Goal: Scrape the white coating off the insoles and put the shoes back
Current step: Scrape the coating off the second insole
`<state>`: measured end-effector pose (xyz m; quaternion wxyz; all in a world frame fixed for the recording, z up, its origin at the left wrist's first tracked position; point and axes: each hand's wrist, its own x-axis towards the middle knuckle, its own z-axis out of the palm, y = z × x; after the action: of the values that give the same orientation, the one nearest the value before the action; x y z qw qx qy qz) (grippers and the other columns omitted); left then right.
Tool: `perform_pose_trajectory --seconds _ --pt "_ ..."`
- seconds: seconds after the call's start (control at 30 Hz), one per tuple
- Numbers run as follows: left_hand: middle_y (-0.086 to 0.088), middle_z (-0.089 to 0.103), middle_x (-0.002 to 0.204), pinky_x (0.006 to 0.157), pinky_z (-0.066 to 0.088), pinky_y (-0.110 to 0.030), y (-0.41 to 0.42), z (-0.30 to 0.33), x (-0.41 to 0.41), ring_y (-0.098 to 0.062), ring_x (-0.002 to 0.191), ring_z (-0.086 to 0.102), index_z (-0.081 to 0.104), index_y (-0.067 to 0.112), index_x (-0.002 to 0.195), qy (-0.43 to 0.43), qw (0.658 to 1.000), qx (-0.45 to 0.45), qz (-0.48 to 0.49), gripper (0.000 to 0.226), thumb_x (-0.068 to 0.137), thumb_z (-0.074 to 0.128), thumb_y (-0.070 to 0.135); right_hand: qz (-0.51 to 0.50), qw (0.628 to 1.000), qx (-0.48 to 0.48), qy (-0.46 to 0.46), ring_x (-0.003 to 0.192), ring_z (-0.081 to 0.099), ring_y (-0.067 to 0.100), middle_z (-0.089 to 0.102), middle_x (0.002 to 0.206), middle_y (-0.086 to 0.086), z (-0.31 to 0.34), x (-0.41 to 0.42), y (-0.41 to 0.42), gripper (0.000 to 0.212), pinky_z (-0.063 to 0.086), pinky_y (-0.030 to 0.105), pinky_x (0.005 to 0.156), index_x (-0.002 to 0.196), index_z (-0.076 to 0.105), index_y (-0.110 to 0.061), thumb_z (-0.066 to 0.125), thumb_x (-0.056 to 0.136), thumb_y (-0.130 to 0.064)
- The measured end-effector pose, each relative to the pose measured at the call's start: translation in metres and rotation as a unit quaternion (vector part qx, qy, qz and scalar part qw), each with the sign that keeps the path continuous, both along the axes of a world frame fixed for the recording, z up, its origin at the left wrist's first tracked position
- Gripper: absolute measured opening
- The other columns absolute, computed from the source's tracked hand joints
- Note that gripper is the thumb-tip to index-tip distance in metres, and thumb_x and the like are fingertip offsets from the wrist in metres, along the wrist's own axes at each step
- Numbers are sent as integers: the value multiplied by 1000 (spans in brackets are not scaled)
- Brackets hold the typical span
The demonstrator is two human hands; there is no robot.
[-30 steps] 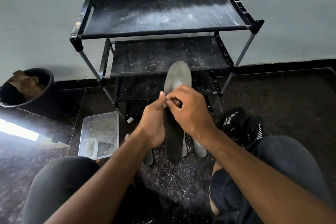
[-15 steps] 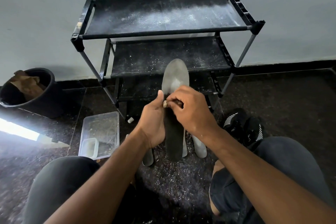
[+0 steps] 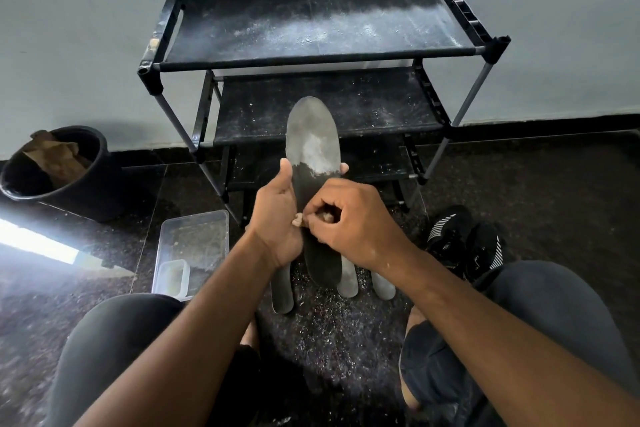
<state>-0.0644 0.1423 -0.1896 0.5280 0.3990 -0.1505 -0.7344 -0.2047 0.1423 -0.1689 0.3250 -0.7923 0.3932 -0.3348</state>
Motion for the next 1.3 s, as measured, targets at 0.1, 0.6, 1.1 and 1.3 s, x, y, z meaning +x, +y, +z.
perform_pose_trajectory --seconds 0.1,0.6,1.1,1.3 --pt "-19 66 136 103 53 -45 5 -1 -10 -31 122 67 61 7 140 7 999 14 -37 71 107 29 61 -63 997 -30 -17 75 61 9 65 83 -2 -2 1 -6 5 51 23 71 84 74 -9 79 81 -10" --pt "-19 61 143 106 49 -44 2 -1 -6 -31 130 61 56 5 143 13 1000 -13 -11 73 109 20 59 -54 998 -7 21 77 62 6 67 88 0 5 -11 -15 7 45 7 74 87 77 -8 78 81 -7" --pt "-20 57 147 102 56 -45 -2 4 4 -34 135 57 58 1 140 18 999 -28 16 79 108 16 60 -35 996 -9 76 87 65 10 65 87 -1 6 -22 -20 6 53 22 80 78 77 -9 76 78 -3" --pt "-18 67 134 109 48 -44 5 1 -14 -29 124 65 69 7 131 -5 1000 -16 -24 71 109 25 58 -94 993 -62 42 81 60 7 62 93 -1 -1 -14 -18 11 49 12 75 93 73 -7 76 83 -4"
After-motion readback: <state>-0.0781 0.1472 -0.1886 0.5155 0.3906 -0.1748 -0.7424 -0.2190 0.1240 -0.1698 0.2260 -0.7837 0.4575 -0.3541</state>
